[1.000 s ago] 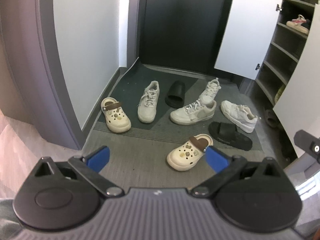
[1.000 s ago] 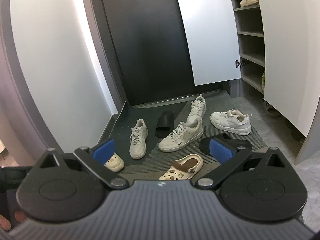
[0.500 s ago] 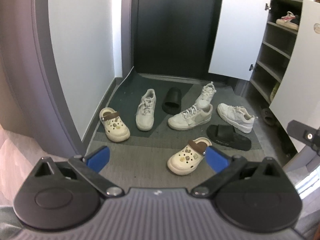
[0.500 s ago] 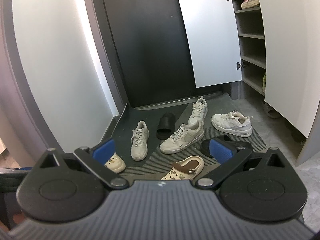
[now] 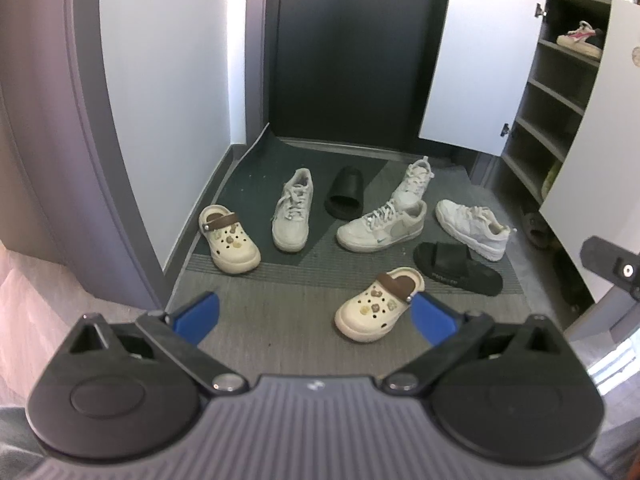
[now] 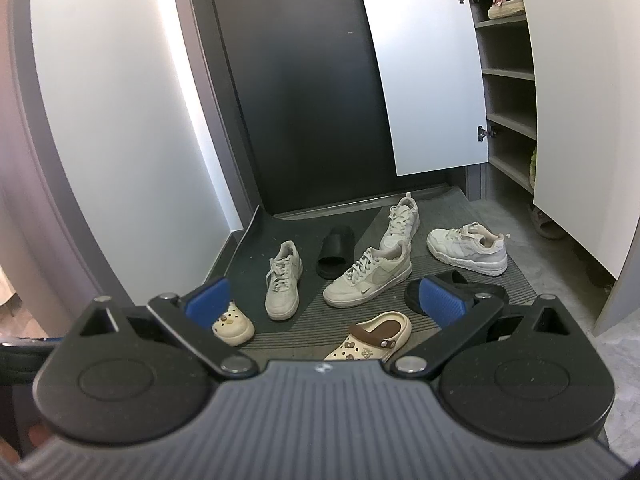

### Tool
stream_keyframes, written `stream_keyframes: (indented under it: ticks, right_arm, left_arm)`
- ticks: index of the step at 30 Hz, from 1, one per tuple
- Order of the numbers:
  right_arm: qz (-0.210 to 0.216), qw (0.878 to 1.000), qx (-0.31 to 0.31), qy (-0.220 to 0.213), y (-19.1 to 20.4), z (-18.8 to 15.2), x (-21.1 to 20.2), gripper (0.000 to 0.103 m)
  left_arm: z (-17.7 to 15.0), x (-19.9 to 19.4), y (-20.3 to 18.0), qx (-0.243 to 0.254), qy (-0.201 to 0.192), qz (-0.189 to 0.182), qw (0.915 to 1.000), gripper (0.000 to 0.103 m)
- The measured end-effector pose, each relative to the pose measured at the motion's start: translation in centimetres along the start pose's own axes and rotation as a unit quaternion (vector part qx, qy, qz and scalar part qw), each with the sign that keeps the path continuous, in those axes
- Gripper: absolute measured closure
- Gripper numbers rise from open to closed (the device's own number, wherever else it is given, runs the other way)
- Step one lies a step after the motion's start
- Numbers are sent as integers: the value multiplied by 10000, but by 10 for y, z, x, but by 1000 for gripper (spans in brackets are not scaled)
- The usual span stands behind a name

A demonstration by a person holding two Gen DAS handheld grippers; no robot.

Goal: Organize scattered shoes

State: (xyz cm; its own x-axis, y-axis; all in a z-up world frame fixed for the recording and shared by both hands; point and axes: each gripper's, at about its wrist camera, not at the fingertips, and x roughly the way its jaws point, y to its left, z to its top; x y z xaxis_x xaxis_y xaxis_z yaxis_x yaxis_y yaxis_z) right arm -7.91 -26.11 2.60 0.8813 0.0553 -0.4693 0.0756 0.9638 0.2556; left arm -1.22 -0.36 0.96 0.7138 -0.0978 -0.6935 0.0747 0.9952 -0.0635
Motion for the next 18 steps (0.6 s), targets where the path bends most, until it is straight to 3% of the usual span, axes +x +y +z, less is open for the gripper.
stream_keyframes:
  ticks: [18]
  right_arm:
    - [9, 9998, 174, 16, -8, -1, -5, 0]
  left_arm:
    - [-6, -5, -14, -9, -48, 32, 10000, 0]
